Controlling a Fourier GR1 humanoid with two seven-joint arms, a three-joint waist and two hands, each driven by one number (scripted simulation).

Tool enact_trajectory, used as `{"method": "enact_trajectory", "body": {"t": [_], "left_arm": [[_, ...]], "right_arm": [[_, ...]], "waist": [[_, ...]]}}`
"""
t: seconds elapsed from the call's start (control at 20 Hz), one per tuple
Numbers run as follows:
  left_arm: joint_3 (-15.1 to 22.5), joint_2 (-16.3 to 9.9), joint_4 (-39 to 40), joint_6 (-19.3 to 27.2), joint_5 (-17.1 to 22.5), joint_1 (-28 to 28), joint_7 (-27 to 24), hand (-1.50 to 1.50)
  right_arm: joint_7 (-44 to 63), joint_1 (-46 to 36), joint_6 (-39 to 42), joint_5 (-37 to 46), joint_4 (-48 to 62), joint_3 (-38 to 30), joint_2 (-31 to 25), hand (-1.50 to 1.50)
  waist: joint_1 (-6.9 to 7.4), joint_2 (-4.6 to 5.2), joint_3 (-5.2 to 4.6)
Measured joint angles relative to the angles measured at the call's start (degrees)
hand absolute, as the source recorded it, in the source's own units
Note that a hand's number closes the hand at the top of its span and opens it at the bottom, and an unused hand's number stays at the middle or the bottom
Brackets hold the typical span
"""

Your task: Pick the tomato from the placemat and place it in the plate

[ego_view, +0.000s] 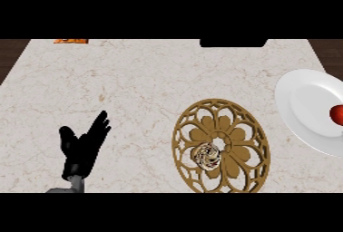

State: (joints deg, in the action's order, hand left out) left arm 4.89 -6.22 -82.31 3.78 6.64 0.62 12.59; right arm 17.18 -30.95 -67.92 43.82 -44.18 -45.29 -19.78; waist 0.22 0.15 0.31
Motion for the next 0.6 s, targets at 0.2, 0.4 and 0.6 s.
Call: {"method": "enact_trajectory", "body": {"t": [0.2,0.4,0.6], "left_arm": [[-0.79,-0.66,0.51,-1.14,0.53,0.49,-0.70,0.00],[-1.38,-1.05,0.31,-1.17,0.55,0.18,0.07,0.00],[-1.47,-0.74,0.47,-1.14,0.31,0.43,-0.25,0.00]], "right_arm": [[-6.42,5.75,0.70,-11.30,-10.16,2.41,4.90,-1.50],[-10.86,13.06,5.18,-19.84,-21.59,5.57,9.80,-1.50],[-14.47,21.54,8.39,-24.62,-31.31,9.92,15.47,-1.50]], "waist": [[-0.39,-0.23,-0.09],[-0.82,-0.40,-0.16],[-0.87,-0.40,-0.26]]}}
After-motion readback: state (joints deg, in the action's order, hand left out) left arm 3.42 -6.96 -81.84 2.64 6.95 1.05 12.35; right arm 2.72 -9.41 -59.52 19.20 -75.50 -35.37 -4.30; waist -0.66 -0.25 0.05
